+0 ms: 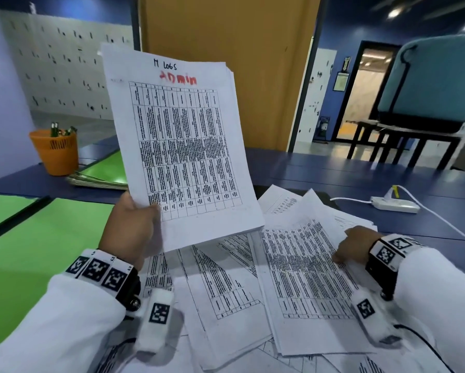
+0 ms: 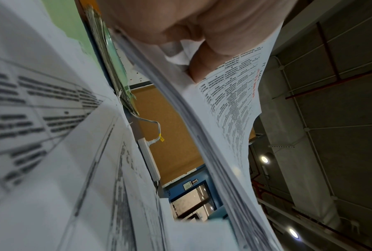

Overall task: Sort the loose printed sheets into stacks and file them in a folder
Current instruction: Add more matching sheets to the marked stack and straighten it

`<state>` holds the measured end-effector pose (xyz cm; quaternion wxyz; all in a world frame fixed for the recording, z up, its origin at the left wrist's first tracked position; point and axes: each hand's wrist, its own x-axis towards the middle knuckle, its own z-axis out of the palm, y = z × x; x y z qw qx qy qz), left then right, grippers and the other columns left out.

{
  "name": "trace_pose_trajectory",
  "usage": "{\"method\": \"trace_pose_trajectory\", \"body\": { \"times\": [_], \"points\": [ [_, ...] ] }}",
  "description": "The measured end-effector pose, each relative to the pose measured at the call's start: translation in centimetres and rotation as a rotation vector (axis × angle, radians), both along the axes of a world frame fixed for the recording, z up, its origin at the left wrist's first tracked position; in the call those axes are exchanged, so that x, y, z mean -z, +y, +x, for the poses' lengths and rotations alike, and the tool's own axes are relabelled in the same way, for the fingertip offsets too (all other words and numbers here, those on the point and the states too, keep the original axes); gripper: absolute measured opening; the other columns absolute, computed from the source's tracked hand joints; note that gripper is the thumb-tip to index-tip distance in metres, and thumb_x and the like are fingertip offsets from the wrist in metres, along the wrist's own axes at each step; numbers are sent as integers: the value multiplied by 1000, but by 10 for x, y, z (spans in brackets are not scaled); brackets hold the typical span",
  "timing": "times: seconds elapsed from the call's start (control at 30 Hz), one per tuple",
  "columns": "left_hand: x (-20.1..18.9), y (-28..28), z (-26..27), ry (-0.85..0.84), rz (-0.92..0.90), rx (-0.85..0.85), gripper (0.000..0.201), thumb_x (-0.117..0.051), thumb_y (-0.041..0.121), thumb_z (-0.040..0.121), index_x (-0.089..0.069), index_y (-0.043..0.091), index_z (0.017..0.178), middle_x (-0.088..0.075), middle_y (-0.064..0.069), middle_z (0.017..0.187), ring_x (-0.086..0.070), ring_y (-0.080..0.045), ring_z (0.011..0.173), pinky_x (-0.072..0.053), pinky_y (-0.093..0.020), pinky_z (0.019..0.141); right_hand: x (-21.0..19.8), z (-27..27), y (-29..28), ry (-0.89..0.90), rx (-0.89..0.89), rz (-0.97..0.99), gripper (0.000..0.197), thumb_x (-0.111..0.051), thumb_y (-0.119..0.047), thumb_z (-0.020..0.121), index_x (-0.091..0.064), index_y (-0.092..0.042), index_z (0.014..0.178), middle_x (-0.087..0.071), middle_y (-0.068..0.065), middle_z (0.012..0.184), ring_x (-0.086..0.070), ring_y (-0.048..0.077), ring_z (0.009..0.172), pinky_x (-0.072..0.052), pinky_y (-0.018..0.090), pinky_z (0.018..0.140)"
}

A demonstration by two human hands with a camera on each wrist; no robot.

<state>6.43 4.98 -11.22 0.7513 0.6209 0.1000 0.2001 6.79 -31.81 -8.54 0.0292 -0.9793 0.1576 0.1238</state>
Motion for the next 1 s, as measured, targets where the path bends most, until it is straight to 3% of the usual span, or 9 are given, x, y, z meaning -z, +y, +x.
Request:
{"method": "trace_pose_trajectory", "body": {
  "times": [0.1, 0.2, 0.3, 0.43, 0.6, 0.67, 0.73, 0.87, 1.0],
  "points": [
    [-5, -11, -8, -16, -37, 93, 39, -44, -17, 97, -62, 18, 99, -78, 8, 87, -74, -2, 76, -59, -24, 70, -19, 0, -11, -299, -4, 260, 19, -67, -26, 89, -60, -12, 100, -59, 4, 99, -53, 21, 87, -41, 26, 69],
    [-8, -21, -19, -24, -74, 220, 37, -41, -19, 98, -62, 10, 105, -79, 8, 75, -73, 0, 63, -55, -14, 51, -41, -9, -8, -585, -14, 701, 19, -75, -13, 83, -69, -26, 96, -73, -1, 94, -67, 24, 88, -54, 45, 89],
    [-9, -27, -23, -40, -95, 295, 38, -43, -18, 98, -61, 4, 123, -77, -10, 107, -77, -8, 76, -60, -19, 59, -50, -14, 6, -741, -38, 981, 28, -69, -2, 85, -67, -28, 92, -75, 2, 97, -68, 29, 94, -53, 51, 93],
    [-5, -31, -25, -40, -14, 322, 31, -50, -9, 100, -67, 13, 114, -80, -4, 100, -76, -15, 88, -58, -30, 76, -53, -23, 38, -818, -123, 1275, 32, -61, 9, 87, -65, -21, 97, -75, 3, 96, -69, 22, 86, -54, 31, 74],
    [-2, -33, -27, -60, 93, 355, 31, -50, -11, 98, -65, 13, 110, -80, -2, 95, -73, -13, 85, -54, -30, 76, -44, -32, 62, -870, -145, 1425, 26, -56, 0, 92, -67, -24, 97, -77, -7, 93, -71, 16, 90, -55, 28, 76],
    [1, -32, -26, -60, 69, 368, 31, -49, -12, 98, -64, 14, 109, -80, -2, 94, -74, -9, 80, -56, -23, 66, -39, -35, 66, -907, -129, 1485, 14, -59, -39, 93, -67, -28, 99, -74, -10, 96, -68, 18, 101, -51, 35, 88],
    [2, -33, -25, -71, 83, 384, 31, -49, -12, 98, -63, 13, 111, -81, -2, 95, -74, -11, 83, -56, -19, 64, -35, -38, 69, -902, -176, 1400, 56, -60, -75, 72, -63, -33, 108, -70, -14, 107, -64, 12, 109, -48, 35, 92],
    [4, -41, -30, -90, 187, 443, 22, -50, -8, 100, -59, 10, 109, -73, 11, 66, -62, 5, 51, -45, -9, 50, -33, -45, 78, -999, -240, 1176, 30, -73, -28, 87, -56, -30, 112, -72, -12, 101, -68, 1, 90, -54, 24, 84],
    [5, -37, -26, -50, 110, 535, 33, -73, 32, 90, -67, 39, 122, -72, 5, 128, -70, -9, 114, -48, -42, 109, -34, -49, 78, -964, -306, 1181, 23, -67, -12, 91, -58, -29, 104, -73, -20, 89, -67, -6, 81, -51, 9, 69]
  ]
}}
